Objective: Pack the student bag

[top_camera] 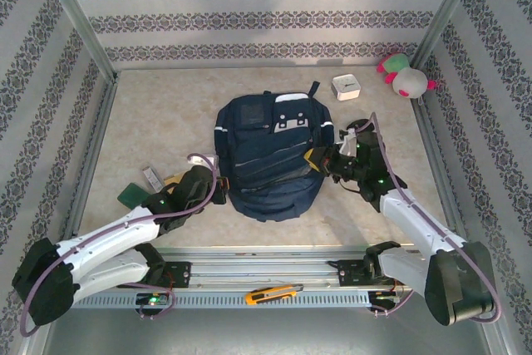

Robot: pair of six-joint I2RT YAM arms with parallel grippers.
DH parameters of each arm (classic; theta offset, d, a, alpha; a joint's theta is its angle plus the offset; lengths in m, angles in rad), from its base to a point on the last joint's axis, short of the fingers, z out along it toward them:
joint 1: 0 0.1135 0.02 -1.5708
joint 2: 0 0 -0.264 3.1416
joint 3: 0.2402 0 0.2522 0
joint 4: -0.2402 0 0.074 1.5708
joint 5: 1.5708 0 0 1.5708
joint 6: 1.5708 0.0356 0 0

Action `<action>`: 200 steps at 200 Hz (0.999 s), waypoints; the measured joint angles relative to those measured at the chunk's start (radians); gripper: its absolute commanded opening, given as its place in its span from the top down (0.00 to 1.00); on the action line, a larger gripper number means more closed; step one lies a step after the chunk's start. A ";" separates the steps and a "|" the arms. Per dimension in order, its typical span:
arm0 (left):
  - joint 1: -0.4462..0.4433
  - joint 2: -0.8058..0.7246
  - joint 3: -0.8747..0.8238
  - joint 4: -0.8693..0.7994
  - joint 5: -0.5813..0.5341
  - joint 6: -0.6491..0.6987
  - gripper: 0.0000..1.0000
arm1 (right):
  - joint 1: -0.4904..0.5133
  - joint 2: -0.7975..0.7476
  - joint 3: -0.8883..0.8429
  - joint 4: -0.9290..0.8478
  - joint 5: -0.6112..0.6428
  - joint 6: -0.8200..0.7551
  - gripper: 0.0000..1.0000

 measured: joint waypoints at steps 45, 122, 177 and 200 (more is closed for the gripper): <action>0.000 0.053 -0.018 0.019 0.058 0.022 0.75 | -0.032 -0.002 0.141 -0.289 0.017 -0.211 0.50; 0.000 0.049 -0.019 0.086 0.121 0.035 0.54 | 0.390 -0.054 0.412 -0.723 0.503 -1.083 0.28; 0.017 -0.099 -0.027 0.054 -0.001 -0.010 0.53 | 0.582 0.279 0.474 -0.693 0.669 -1.600 0.28; 0.028 -0.164 -0.045 0.031 -0.035 -0.023 0.53 | 0.612 0.424 0.529 -0.639 0.704 -1.707 0.26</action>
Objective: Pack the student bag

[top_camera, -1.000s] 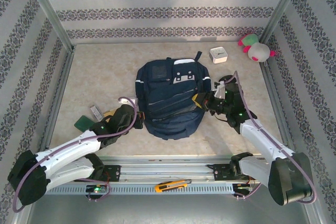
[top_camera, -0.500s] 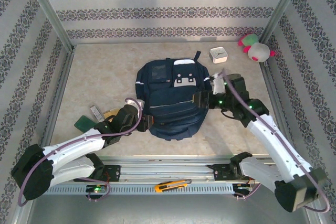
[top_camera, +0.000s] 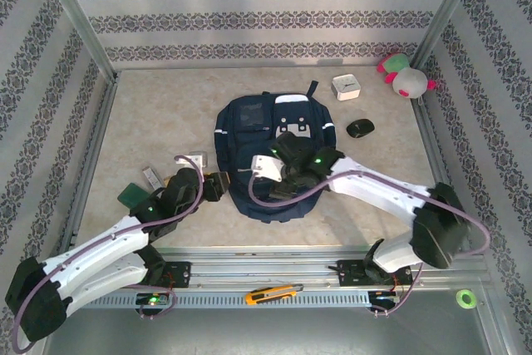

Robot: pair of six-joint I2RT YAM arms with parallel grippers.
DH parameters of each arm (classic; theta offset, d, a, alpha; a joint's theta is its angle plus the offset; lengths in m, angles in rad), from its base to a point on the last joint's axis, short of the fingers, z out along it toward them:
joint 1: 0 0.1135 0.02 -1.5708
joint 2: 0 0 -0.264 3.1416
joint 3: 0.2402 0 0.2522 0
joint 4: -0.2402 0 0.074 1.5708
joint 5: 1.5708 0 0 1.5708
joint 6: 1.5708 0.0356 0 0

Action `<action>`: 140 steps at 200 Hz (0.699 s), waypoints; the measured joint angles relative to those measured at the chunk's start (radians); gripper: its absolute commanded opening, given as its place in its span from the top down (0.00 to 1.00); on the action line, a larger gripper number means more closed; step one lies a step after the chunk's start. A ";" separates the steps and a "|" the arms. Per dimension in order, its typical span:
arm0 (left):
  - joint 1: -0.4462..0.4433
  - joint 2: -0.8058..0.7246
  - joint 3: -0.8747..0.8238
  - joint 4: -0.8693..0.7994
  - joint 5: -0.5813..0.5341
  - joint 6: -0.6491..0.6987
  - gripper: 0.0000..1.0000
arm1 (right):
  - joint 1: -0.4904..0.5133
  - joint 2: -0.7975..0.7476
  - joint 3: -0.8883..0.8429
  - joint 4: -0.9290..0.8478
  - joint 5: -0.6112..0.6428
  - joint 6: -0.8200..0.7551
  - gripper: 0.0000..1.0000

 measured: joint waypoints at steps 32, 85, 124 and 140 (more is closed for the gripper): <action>0.005 -0.034 -0.003 -0.038 -0.022 -0.006 0.53 | 0.010 0.164 0.064 0.082 0.028 -0.083 0.28; 0.005 -0.016 -0.003 -0.039 0.010 0.078 0.47 | 0.000 0.254 0.097 0.128 0.028 -0.134 1.00; 0.005 -0.011 -0.003 0.031 0.154 0.263 0.44 | -0.106 0.109 0.145 0.062 -0.150 -0.107 1.00; 0.005 0.008 -0.002 0.064 0.226 0.332 0.43 | -0.165 0.037 0.168 0.040 -0.230 -0.076 1.00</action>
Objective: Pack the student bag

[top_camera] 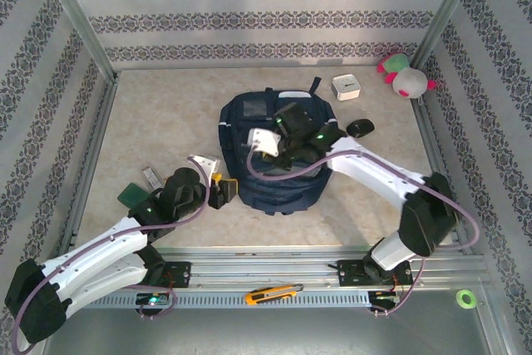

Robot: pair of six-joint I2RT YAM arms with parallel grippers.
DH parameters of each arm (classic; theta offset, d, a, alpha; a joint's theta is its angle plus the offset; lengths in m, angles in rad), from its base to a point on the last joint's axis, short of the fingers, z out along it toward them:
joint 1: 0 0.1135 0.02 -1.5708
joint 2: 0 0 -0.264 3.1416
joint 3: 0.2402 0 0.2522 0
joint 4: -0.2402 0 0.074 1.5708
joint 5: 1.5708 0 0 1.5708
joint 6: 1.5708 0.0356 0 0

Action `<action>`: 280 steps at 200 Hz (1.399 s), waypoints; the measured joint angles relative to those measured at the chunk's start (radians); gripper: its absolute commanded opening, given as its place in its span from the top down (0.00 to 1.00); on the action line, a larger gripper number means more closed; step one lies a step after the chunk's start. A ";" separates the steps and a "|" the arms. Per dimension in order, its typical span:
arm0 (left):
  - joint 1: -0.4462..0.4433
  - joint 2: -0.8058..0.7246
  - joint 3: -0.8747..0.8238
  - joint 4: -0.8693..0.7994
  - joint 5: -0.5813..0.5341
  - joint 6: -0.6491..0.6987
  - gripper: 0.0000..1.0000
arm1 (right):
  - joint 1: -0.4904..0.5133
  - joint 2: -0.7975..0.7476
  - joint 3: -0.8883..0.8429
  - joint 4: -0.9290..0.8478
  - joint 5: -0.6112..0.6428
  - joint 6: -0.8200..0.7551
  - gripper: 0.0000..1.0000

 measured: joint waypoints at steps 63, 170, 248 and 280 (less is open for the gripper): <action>0.000 0.121 0.027 0.115 0.206 0.130 0.36 | -0.107 -0.053 0.038 -0.045 -0.184 0.113 1.00; 0.000 0.295 0.154 0.222 0.293 0.299 0.52 | -0.108 -0.027 0.038 -0.051 -0.235 0.153 1.00; 0.007 0.351 0.163 0.266 0.291 0.277 0.89 | -0.112 -0.027 0.038 -0.051 -0.235 0.168 1.00; 0.007 0.345 0.163 0.280 0.285 0.273 1.00 | -0.119 -0.027 0.038 -0.043 -0.235 0.171 1.00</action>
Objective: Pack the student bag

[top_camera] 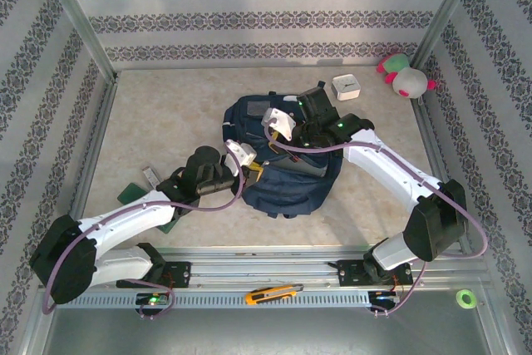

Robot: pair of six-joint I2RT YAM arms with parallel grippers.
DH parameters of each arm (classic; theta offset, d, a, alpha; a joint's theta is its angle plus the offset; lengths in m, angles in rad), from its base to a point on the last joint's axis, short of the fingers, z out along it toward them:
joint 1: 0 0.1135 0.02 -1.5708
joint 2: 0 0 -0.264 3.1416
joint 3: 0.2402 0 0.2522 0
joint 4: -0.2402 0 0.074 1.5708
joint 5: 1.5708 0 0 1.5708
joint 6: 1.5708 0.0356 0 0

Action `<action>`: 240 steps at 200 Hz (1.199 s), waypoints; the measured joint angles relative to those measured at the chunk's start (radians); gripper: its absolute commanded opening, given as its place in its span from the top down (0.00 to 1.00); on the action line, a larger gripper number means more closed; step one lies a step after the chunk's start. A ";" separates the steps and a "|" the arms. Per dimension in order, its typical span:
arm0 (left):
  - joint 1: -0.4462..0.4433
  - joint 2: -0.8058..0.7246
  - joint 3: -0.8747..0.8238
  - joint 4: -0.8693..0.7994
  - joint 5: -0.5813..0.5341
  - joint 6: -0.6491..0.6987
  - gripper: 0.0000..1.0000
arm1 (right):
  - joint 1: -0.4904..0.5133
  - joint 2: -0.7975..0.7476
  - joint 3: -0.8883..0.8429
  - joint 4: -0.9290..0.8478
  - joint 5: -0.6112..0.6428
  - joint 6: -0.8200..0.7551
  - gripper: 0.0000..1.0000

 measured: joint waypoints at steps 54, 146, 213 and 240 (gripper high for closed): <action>-0.001 -0.068 0.000 -0.055 -0.129 -0.017 1.00 | -0.016 -0.008 0.000 0.027 -0.015 0.000 1.00; 0.144 -0.067 0.035 -0.180 -0.238 -0.019 1.00 | -0.106 -0.101 -0.029 -0.037 -0.278 -0.081 1.00; 0.239 0.179 0.190 -0.206 -0.255 -0.020 0.98 | -0.116 -0.114 -0.029 -0.117 -0.365 -0.193 1.00; 0.253 0.234 0.222 -0.188 -0.245 -0.044 0.61 | -0.122 -0.115 -0.029 -0.118 -0.343 -0.200 1.00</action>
